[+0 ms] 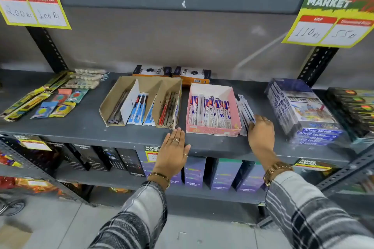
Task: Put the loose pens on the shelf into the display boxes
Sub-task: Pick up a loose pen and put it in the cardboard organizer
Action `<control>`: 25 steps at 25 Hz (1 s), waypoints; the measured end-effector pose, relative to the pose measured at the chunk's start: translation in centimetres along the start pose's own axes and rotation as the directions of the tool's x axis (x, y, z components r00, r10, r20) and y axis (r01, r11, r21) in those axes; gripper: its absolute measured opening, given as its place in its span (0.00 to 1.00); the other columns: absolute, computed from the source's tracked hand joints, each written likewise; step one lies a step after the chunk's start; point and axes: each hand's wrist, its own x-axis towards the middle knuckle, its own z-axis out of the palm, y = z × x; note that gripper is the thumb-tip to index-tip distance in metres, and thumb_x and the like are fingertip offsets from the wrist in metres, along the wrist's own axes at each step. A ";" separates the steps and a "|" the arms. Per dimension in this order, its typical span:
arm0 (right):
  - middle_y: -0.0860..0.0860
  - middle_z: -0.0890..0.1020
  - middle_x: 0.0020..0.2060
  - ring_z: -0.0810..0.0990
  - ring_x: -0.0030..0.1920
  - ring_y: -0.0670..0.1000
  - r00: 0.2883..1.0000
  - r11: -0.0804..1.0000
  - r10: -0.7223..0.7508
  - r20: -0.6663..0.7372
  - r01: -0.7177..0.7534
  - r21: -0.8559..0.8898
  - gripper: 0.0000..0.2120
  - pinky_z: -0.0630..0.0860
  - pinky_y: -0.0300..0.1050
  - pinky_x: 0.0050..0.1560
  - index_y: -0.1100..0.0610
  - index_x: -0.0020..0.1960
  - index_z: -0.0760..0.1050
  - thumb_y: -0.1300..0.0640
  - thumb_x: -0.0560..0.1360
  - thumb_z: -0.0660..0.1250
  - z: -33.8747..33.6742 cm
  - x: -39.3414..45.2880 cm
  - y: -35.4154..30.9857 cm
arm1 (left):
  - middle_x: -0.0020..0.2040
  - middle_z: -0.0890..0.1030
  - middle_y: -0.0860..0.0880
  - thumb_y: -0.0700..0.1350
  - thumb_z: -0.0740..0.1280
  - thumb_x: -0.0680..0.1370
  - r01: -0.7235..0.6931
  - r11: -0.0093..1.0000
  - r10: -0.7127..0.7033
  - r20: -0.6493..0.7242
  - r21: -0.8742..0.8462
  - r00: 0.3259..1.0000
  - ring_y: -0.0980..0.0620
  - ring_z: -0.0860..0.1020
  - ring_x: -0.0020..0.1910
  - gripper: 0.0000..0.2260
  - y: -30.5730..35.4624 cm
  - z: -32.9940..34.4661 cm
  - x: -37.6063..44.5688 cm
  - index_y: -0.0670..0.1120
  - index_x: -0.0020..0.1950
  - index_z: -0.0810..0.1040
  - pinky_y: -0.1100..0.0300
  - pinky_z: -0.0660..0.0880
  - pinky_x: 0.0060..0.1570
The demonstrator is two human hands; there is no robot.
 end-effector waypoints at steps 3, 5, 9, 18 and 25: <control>0.69 0.80 0.55 0.76 0.58 0.66 0.997 0.998 0.055 0.048 -0.054 -0.019 0.13 0.75 0.53 0.55 0.70 0.58 0.74 0.64 0.77 0.60 -0.1 1.3 -0.3 | 0.79 0.48 0.43 0.50 0.48 0.83 0.019 1.000 -0.019 0.009 0.002 1.000 0.49 0.46 0.78 0.25 0.0 -0.3 0.6 0.40 0.76 0.47 0.57 0.39 0.76; 0.69 0.80 0.54 0.78 0.58 0.66 0.989 0.995 0.104 0.110 -0.103 -0.014 0.13 0.76 0.54 0.55 0.70 0.58 0.75 0.64 0.76 0.64 -0.3 2.0 -0.6 | 0.79 0.48 0.43 0.50 0.48 0.83 0.011 1.000 -0.012 0.021 0.017 1.000 0.49 0.46 0.78 0.25 -0.2 -0.1 0.7 0.40 0.76 0.46 0.57 0.39 0.76; 0.69 0.80 0.55 0.78 0.57 0.67 0.986 0.991 0.114 0.119 -0.105 -0.077 0.12 0.77 0.55 0.55 0.70 0.57 0.74 0.68 0.76 0.61 -0.2 2.6 -0.6 | 0.79 0.49 0.43 0.50 0.48 0.83 -0.003 0.999 0.002 0.028 0.034 1.000 0.48 0.47 0.78 0.25 -0.3 -0.3 0.7 0.40 0.76 0.47 0.57 0.40 0.76; 0.69 0.80 0.55 0.77 0.58 0.67 0.991 0.988 0.113 0.065 -0.106 -0.110 0.13 0.75 0.56 0.58 0.71 0.58 0.75 0.70 0.74 0.61 -0.5 3.3 -0.1 | 0.78 0.50 0.42 0.51 0.48 0.83 -0.021 1.000 0.020 0.053 0.013 0.998 0.47 0.47 0.78 0.25 -0.4 -0.4 0.5 0.39 0.76 0.48 0.56 0.41 0.77; 0.66 0.81 0.57 0.78 0.60 0.64 0.934 0.869 0.356 -0.039 -0.316 0.381 0.16 0.74 0.52 0.61 0.66 0.59 0.78 0.72 0.75 0.59 -3.1 3.1 -1.1 | 0.79 0.48 0.44 0.51 0.49 0.83 -0.001 1.000 0.001 0.104 0.003 0.995 0.49 0.46 0.78 0.26 -0.3 -0.8 0.8 0.40 0.76 0.46 0.57 0.40 0.76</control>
